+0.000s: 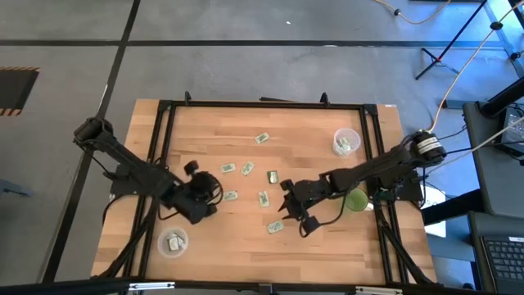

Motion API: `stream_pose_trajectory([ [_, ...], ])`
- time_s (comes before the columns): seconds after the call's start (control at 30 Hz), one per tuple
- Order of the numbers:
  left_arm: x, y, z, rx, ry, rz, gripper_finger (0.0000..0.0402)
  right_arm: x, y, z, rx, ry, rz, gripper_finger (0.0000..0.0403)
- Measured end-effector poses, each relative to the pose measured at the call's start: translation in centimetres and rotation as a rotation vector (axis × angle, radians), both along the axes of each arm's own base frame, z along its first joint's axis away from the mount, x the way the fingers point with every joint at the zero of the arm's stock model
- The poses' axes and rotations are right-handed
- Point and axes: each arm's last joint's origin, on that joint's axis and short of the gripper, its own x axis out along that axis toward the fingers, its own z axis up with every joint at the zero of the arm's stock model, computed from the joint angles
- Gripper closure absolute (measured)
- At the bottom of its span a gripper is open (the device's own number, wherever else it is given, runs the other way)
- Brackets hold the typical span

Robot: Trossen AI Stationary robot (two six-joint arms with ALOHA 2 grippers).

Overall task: Pick and place items into bin
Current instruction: Put the white stevia packet into the top white bin

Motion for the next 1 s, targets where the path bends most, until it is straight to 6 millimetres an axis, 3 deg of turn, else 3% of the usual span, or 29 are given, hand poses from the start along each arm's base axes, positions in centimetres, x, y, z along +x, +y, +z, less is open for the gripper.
stream_pose_trajectory([
  [0.3,1.9,1.2,0.5,0.017,-0.026,-0.074,0.0339,0.9,1.9,-4.2,0.013,0.085,0.011,0.0272],
  [0.57,2.4,1.8,0.6,0.006,-0.036,-0.061,0.0339,1.5,2.0,-7.1,-0.022,0.121,-0.023,0.0272],
  [0.8,2.4,1.8,0.6,0.009,-0.028,-0.077,0.0339,1.6,2.0,-7.6,-0.024,0.134,-0.045,0.0279],
  [1.0,2.4,1.8,0.6,0.008,-0.027,-0.077,0.0339,1.5,1.9,-7.7,-0.026,0.142,-0.053,0.0321],
])
